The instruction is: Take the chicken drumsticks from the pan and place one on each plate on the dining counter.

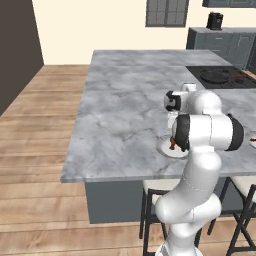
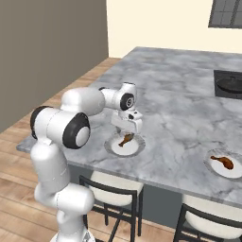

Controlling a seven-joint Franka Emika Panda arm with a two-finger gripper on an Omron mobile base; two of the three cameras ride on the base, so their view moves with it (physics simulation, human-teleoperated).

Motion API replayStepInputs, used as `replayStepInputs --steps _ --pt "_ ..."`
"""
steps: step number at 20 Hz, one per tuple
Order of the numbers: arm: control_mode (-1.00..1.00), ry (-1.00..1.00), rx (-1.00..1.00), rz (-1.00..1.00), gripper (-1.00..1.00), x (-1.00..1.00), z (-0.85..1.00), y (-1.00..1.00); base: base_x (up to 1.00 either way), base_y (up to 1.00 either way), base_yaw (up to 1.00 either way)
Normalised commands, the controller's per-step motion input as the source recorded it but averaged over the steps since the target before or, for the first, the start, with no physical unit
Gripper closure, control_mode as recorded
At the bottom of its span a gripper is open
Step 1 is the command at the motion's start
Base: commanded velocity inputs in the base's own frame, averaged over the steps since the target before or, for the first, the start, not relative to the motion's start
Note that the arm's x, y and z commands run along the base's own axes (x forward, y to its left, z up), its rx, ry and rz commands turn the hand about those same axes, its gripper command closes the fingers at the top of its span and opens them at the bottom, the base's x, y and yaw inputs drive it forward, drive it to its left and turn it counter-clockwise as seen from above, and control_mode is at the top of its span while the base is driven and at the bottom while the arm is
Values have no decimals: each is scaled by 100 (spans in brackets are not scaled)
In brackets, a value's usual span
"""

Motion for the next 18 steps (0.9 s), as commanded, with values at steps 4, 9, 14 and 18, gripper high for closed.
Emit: replayStepInputs --steps 4,9,14,18 --pt "-100 0 0 11 -100 -100 43 0 0 0 0" --pt "-100 -11 0 12 -100 -100 35 0 0 0 0" --pt "-100 -15 0 17 -100 -100 36 0 0 0 0" --pt "-100 -15 0 20 -100 -100 36 9 0 0 0"
